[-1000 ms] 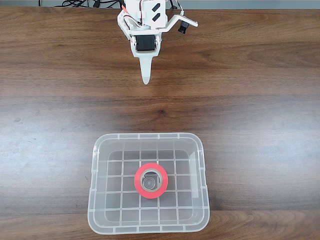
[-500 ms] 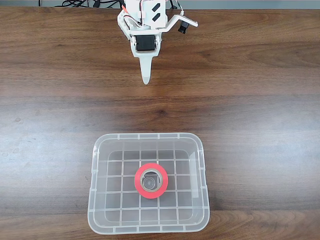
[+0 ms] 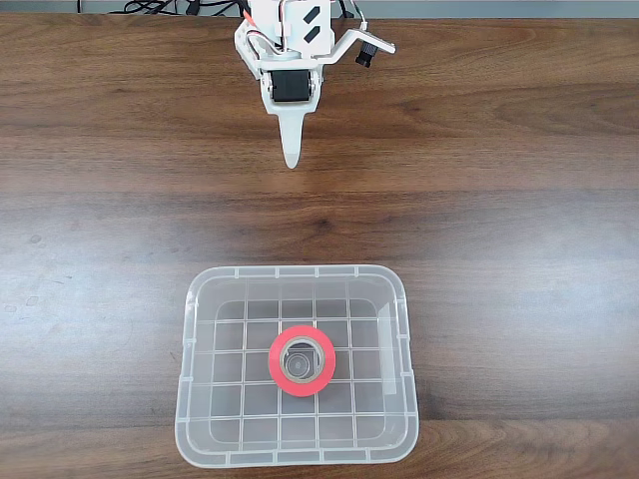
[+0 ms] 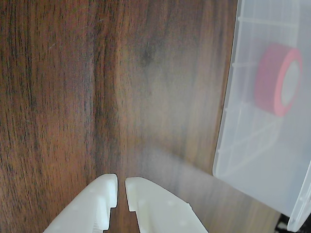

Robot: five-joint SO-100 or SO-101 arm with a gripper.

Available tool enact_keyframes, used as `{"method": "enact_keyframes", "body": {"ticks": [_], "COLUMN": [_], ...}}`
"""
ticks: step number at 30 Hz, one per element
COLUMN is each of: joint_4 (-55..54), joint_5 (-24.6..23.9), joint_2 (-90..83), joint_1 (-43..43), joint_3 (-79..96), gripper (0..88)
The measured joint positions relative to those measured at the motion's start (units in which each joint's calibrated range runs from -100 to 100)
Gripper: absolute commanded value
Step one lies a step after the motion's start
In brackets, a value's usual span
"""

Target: Grab the tape and place it in the box.

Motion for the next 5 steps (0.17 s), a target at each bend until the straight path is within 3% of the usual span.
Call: {"method": "enact_keyframes", "body": {"ticks": [5], "joint_4": [0.0], "joint_5": [0.0], "joint_2": [0.0], "joint_1": [0.0], "joint_3": [0.0], "gripper": [1.3]}}
